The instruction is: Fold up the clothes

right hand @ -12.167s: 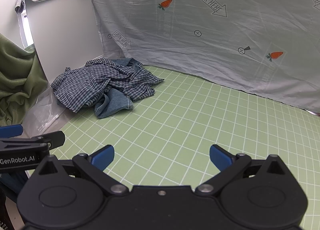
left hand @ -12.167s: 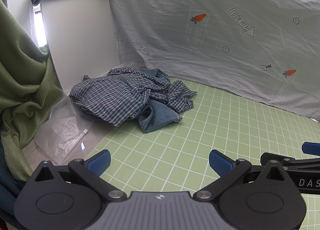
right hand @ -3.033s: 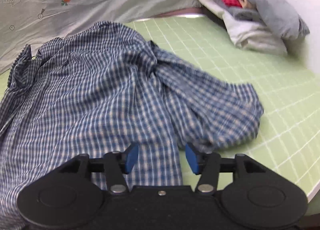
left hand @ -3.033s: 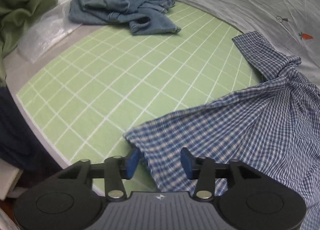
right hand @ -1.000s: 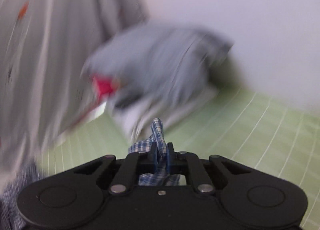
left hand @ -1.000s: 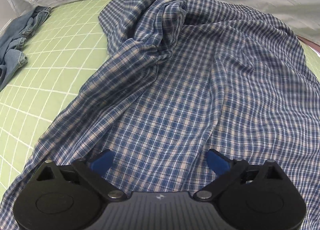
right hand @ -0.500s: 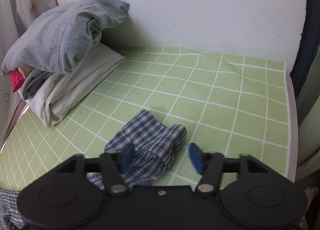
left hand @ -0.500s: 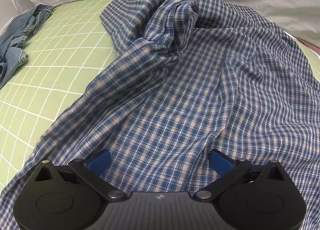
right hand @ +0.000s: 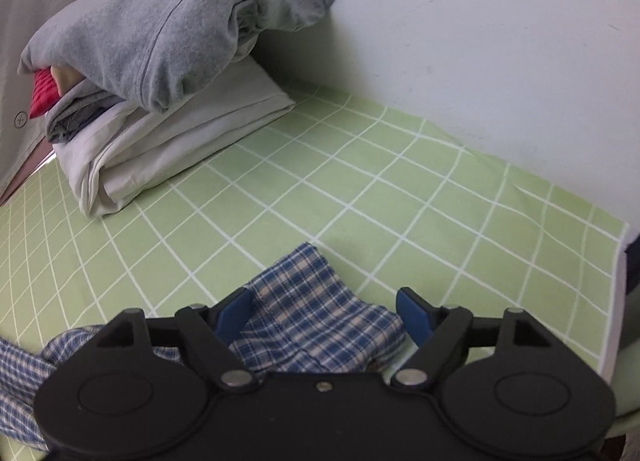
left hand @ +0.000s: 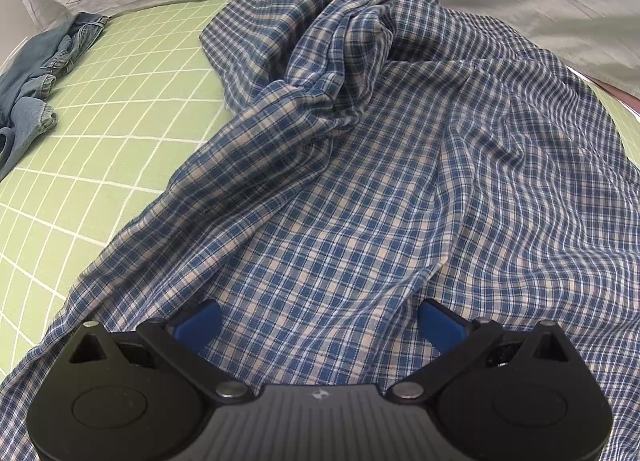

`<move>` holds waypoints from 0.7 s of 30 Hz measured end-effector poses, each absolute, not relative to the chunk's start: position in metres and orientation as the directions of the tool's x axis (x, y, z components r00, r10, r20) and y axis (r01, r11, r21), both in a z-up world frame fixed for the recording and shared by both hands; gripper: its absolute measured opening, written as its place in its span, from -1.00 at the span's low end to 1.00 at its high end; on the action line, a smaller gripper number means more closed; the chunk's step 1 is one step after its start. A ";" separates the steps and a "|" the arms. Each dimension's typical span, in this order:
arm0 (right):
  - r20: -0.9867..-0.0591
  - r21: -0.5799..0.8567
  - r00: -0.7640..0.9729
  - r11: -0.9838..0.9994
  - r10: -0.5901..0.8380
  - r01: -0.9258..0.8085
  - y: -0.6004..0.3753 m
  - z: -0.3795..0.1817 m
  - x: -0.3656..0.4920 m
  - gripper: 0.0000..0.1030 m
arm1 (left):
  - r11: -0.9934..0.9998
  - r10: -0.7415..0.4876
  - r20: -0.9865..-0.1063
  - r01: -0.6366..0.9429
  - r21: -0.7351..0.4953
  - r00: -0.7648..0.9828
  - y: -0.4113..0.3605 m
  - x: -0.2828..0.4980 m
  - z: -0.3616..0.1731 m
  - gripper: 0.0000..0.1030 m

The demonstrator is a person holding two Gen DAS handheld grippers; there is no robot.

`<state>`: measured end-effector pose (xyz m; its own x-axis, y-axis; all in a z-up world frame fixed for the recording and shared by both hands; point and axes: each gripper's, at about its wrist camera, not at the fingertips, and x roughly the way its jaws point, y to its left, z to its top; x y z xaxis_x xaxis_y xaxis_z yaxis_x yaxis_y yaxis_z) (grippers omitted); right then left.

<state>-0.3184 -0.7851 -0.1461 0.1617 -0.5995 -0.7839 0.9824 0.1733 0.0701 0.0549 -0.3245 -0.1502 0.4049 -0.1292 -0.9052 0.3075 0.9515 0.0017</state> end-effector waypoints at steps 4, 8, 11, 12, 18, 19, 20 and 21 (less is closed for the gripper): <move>-0.791 0.117 0.229 0.226 -0.567 0.967 -0.794 -0.144 -0.318 -0.82 | 0.952 -0.130 -0.905 0.307 0.001 0.406 -0.324 0.055 -0.150 1.00; -0.709 0.194 0.270 0.189 -0.651 0.963 -0.800 -0.114 -0.327 -0.88 | 0.951 -0.132 -0.905 0.310 0.000 0.405 -0.324 0.055 -0.150 1.00; -0.562 0.355 0.314 0.120 -0.765 0.927 -0.804 -0.076 -0.349 -0.86 | 0.951 -0.132 -0.904 0.309 0.000 0.406 -0.324 0.056 -0.151 1.00; -0.540 0.384 0.302 0.090 -0.785 0.919 -0.808 -0.070 -0.354 -0.82 | 0.951 -0.132 -0.904 0.308 0.000 0.407 -0.324 0.056 -0.151 1.00; -0.662 0.042 0.044 0.022 -0.748 0.999 -0.819 -0.090 -0.334 -0.09 | 0.953 -0.132 -0.902 0.304 0.000 0.411 -0.325 0.056 -0.151 1.00; -0.668 0.067 0.056 0.015 -0.742 0.998 -0.815 -0.093 -0.336 0.05 | 0.954 -0.131 -0.901 0.301 0.000 0.414 -0.324 0.056 -0.151 1.00; -0.677 0.095 0.063 -0.002 -0.734 0.996 -0.810 -0.098 -0.340 0.21 | 0.955 -0.130 -0.900 0.298 0.000 0.416 -0.324 0.055 -0.151 1.00; -0.686 0.103 0.063 -0.012 -0.725 0.995 -0.805 -0.102 -0.339 0.29 | 0.954 -0.130 -0.900 0.298 0.000 0.415 -0.324 0.055 -0.151 1.00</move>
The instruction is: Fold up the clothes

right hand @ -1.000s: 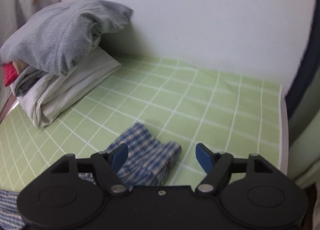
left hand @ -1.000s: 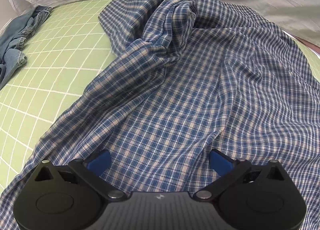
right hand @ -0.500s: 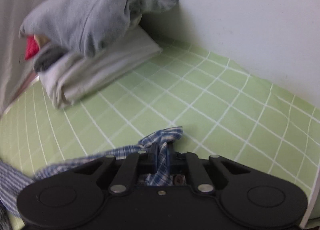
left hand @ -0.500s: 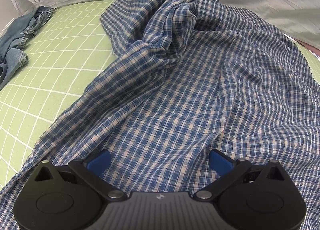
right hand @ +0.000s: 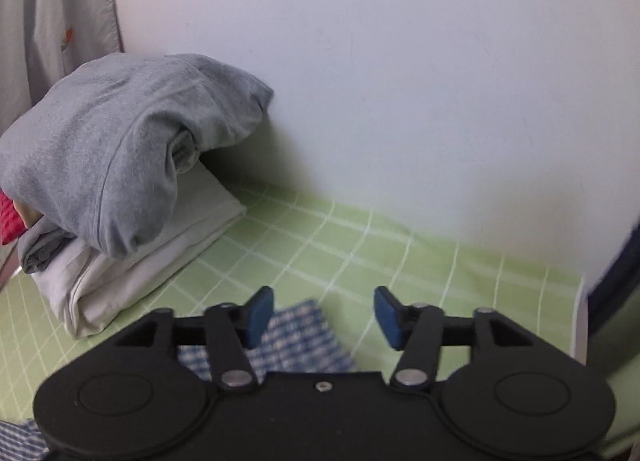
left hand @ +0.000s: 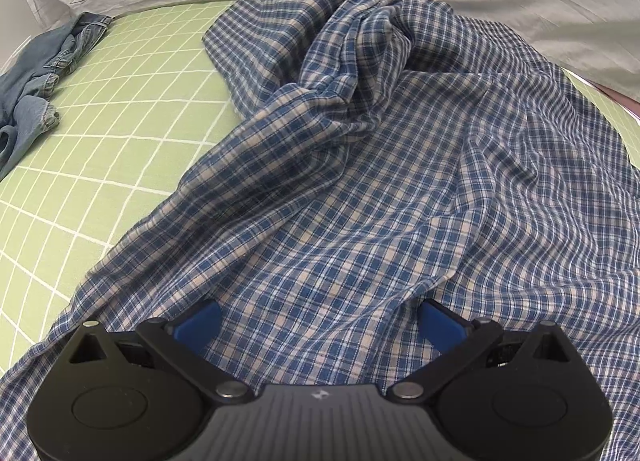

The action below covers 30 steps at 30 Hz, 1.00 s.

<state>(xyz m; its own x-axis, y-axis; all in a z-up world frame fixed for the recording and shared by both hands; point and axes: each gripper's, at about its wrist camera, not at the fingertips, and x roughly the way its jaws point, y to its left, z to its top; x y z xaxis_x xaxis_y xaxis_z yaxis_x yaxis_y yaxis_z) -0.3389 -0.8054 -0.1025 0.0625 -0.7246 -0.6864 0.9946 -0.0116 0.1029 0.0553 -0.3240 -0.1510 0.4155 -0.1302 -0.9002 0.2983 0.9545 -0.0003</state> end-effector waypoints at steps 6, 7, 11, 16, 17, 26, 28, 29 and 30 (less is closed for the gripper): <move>-0.737 0.097 0.128 0.083 -0.664 0.992 -0.775 -0.133 -0.314 0.30 | 0.953 -0.131 -0.903 0.302 0.000 0.410 -0.324 0.057 -0.151 1.00; -0.742 0.062 0.121 0.113 -0.660 0.992 -0.772 -0.137 -0.305 0.26 | 0.953 -0.131 -0.903 0.303 -0.001 0.409 -0.324 0.057 -0.151 1.00; -0.752 -0.057 0.079 0.184 -0.654 0.981 -0.764 -0.152 -0.282 0.25 | 0.953 -0.132 -0.901 0.302 -0.001 0.413 -0.324 0.057 -0.151 1.00; -0.735 -0.099 -0.022 0.075 -0.678 0.992 -0.776 -0.157 -0.302 0.04 | 0.953 -0.133 -0.900 0.302 -0.002 0.415 -0.324 0.057 -0.152 1.00; -0.731 -0.111 -0.052 0.043 -0.680 0.993 -0.782 -0.157 -0.309 0.09 | 0.953 -0.133 -0.900 0.302 -0.002 0.416 -0.324 0.057 -0.152 1.00; -0.759 -0.114 -0.003 0.128 -0.651 0.985 -0.773 -0.145 -0.301 0.73 | 0.961 -0.135 -0.909 0.276 -0.023 0.394 -0.316 0.056 -0.147 1.00; -0.764 -0.063 0.074 0.189 -0.641 0.980 -0.752 -0.140 -0.288 0.90 | 0.962 -0.159 -0.898 0.269 -0.048 0.410 -0.306 0.051 -0.139 1.00; -0.766 -0.041 0.113 0.224 -0.633 0.974 -0.741 -0.137 -0.280 0.96 | 0.963 -0.168 -0.890 0.264 -0.056 0.423 -0.300 0.047 -0.134 1.00; -0.767 -0.031 0.145 0.262 -0.625 0.965 -0.729 -0.135 -0.272 0.98 | 0.963 -0.178 -0.883 0.262 -0.065 0.435 -0.294 0.044 -0.129 1.00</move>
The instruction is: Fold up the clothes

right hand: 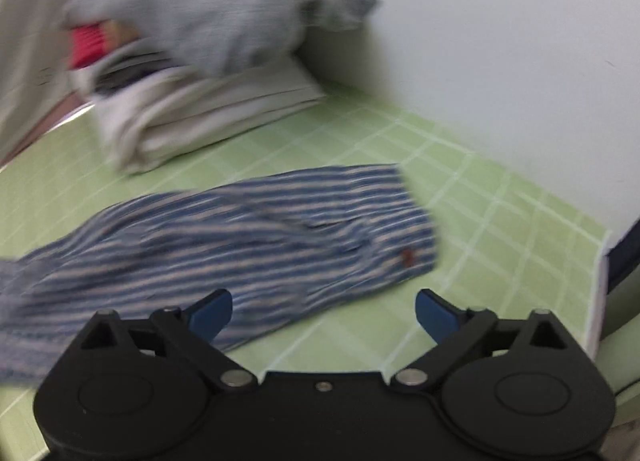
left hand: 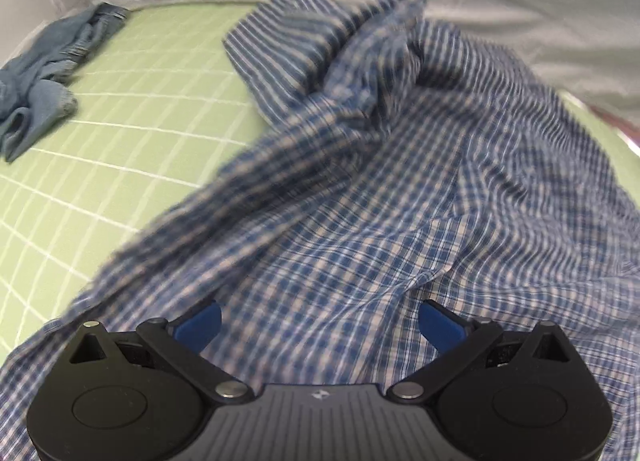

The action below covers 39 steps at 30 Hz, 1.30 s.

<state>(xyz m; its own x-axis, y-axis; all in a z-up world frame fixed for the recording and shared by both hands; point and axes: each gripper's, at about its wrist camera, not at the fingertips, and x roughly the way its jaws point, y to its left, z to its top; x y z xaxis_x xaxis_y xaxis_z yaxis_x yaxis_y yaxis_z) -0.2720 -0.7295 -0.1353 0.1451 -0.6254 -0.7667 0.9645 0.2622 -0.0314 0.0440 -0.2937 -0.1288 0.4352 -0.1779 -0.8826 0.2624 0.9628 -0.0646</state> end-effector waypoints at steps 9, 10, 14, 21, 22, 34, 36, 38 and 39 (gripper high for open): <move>-0.760 0.027 0.380 0.559 -0.528 0.829 -0.621 -0.122 -0.205 1.00 | 0.965 -0.191 -0.834 0.256 -0.063 0.517 -0.231 0.029 -0.084 1.00; -0.762 0.032 0.391 0.572 -0.516 0.819 -0.611 -0.120 -0.201 1.00 | 0.966 -0.189 -0.832 0.250 -0.063 0.522 -0.224 0.030 -0.081 1.00; -0.775 0.041 0.410 0.609 -0.481 0.792 -0.573 -0.118 -0.190 1.00 | 0.970 -0.185 -0.827 0.233 -0.067 0.530 -0.198 0.038 -0.079 1.00; -0.789 0.047 0.420 0.639 -0.448 0.768 -0.528 -0.125 -0.152 1.00 | 0.970 -0.197 -0.816 0.227 -0.083 0.544 -0.160 0.073 -0.078 1.00; -0.790 0.045 0.420 0.642 -0.446 0.766 -0.524 -0.127 -0.144 1.00 | 0.970 -0.199 -0.816 0.226 -0.086 0.543 -0.156 0.082 -0.079 1.00; -0.815 -0.002 0.310 0.537 -0.490 0.843 -0.518 -0.151 -0.063 1.00 | 0.948 -0.271 -0.802 0.293 -0.126 0.532 -0.164 0.223 -0.098 1.00; -0.817 -0.011 0.296 0.526 -0.495 0.850 -0.521 -0.152 -0.059 1.00 | 0.938 -0.290 -0.799 0.322 -0.128 0.527 -0.175 0.249 -0.104 1.00; -0.810 -0.013 0.310 0.543 -0.498 0.840 -0.523 -0.153 -0.057 1.00 | 0.929 -0.304 -0.794 0.348 -0.126 0.527 -0.185 0.274 -0.111 1.00; -0.807 -0.006 0.319 0.547 -0.497 0.837 -0.525 -0.154 -0.057 1.00 | 0.930 -0.304 -0.787 0.344 -0.125 0.536 -0.190 0.285 -0.114 1.00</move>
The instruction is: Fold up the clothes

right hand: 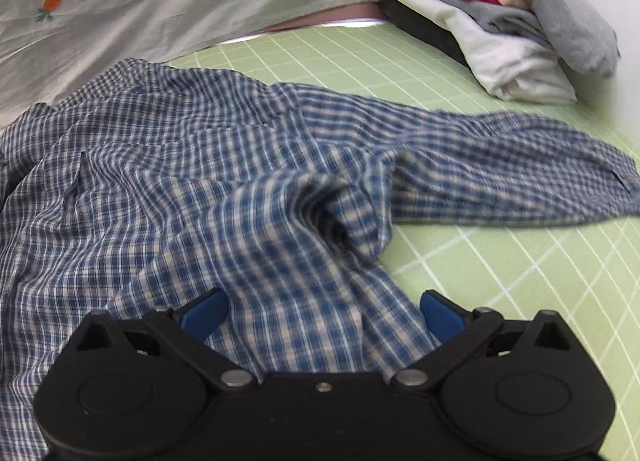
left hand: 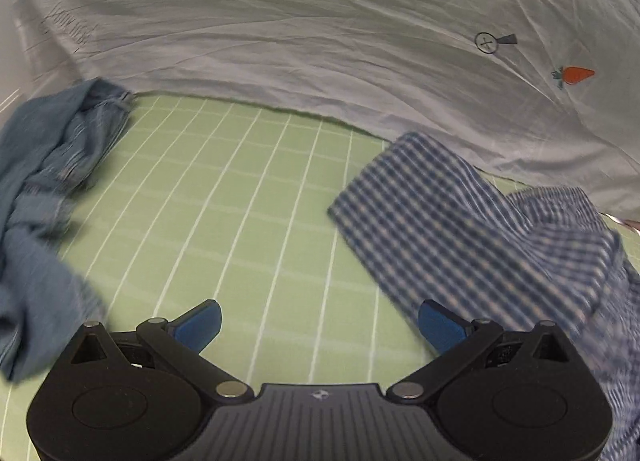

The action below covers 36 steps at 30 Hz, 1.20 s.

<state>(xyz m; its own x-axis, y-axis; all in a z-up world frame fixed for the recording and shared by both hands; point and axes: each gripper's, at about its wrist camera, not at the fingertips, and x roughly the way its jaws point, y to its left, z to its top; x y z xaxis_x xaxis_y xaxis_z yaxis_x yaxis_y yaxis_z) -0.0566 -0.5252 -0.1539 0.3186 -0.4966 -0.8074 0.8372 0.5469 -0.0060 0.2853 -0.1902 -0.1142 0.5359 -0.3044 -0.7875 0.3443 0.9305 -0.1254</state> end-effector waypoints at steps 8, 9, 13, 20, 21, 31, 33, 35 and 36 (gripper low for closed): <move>-0.805 0.004 0.307 0.512 -0.508 0.859 -0.530 -0.155 -0.040 1.00 | 0.904 -0.391 -0.751 0.377 -0.203 0.532 -0.228 0.345 -0.139 1.00; -0.804 0.004 0.307 0.511 -0.510 0.859 -0.531 -0.155 -0.038 1.00 | 0.899 -0.397 -0.748 0.388 -0.202 0.531 -0.233 0.349 -0.142 1.00; -0.792 0.006 0.312 0.504 -0.525 0.864 -0.530 -0.156 -0.037 1.00 | 0.887 -0.413 -0.732 0.421 -0.189 0.542 -0.242 0.353 -0.148 0.91; -0.769 0.006 0.329 0.509 -0.548 0.861 -0.526 -0.158 -0.040 1.00 | 0.896 -0.372 -0.739 0.426 -0.127 0.561 -0.244 0.346 -0.144 -0.66; -0.768 0.006 0.331 0.511 -0.549 0.860 -0.526 -0.158 -0.040 1.00 | 0.898 -0.370 -0.742 0.419 -0.132 0.559 -0.240 0.344 -0.143 -0.72; -0.739 0.006 0.380 0.558 -0.557 0.830 -0.525 -0.160 -0.048 1.00 | 0.983 -0.084 -0.749 0.177 0.046 0.657 -0.121 0.251 -0.117 -0.80; -0.731 0.006 0.387 0.562 -0.562 0.827 -0.523 -0.161 -0.049 1.00 | 0.991 0.005 -0.757 0.098 0.092 0.654 -0.089 0.229 -0.117 -0.80; -0.725 0.006 0.396 0.570 -0.564 0.822 -0.522 -0.161 -0.051 1.00 | 0.992 0.084 -0.766 0.015 0.122 0.638 -0.057 0.208 -0.118 -0.81; -0.721 0.006 0.401 0.574 -0.565 0.819 -0.521 -0.162 -0.051 1.00 | 0.991 0.117 -0.770 -0.021 0.133 0.627 -0.043 0.198 -0.120 -0.81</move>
<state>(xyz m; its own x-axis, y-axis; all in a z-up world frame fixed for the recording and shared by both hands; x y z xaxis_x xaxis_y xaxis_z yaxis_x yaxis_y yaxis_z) -0.0515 -0.5212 -0.1615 0.4008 -0.5648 -0.7214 0.8190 0.5738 0.0058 0.1985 -0.0431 -0.1200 0.6275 0.1167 -0.7698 -0.0210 0.9909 0.1332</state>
